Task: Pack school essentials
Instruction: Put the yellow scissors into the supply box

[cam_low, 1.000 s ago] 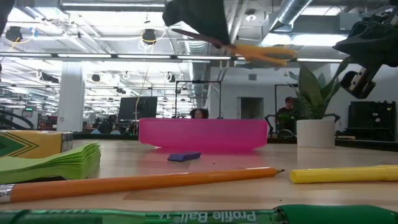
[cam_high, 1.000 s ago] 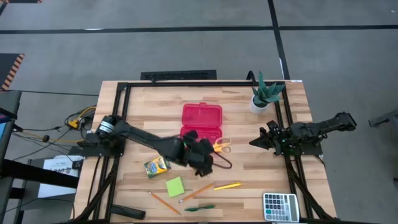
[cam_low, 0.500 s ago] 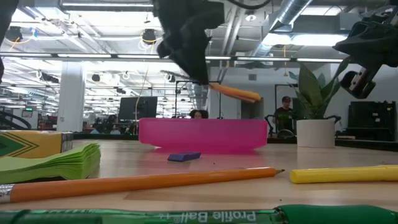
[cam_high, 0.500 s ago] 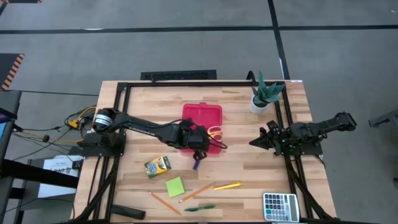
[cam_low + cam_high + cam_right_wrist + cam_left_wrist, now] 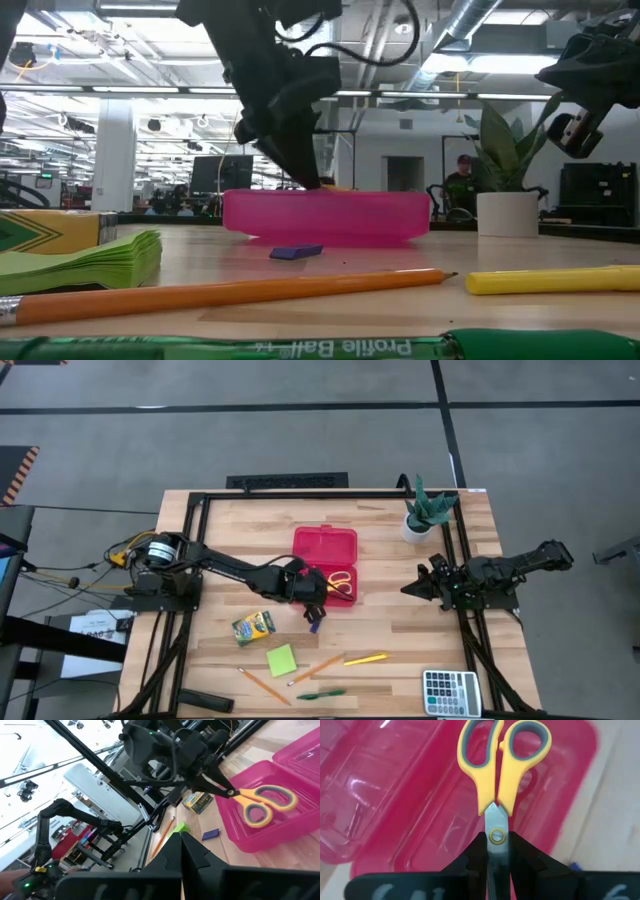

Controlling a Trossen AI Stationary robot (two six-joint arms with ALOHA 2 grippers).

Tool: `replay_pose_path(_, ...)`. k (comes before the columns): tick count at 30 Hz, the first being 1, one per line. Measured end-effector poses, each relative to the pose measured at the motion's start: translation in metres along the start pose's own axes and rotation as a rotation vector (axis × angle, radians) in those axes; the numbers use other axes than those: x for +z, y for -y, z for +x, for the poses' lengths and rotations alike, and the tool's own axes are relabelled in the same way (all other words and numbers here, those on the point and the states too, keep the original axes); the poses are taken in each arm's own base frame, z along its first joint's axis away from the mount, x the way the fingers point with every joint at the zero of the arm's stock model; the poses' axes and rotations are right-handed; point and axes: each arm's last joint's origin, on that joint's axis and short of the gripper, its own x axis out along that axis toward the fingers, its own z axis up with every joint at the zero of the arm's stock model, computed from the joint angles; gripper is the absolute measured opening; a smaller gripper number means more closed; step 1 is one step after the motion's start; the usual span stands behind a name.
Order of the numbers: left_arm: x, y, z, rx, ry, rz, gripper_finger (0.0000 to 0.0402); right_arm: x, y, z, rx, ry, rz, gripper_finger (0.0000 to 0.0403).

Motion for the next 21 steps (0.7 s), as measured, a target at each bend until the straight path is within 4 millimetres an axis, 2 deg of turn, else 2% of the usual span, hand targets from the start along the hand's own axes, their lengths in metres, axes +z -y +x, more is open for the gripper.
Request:
replay_pose_path(8,-0.004,-0.009,0.013,-0.048,0.015,-0.03,0.0042,0.0,0.0,0.0,-0.002,0.001,-0.003,0.0007)
replay_pose_path(15,-0.003,-0.014,0.016,-0.027,0.02,-0.03,0.0045,0.0,0.0,0.0,-0.004,0.002,-0.003,0.0007)
replay_pose_path(21,-0.002,-0.017,0.017,-0.039,0.011,-0.043,0.0075,0.0,0.0,0.0,-0.004,0.002,-0.002,0.0007)
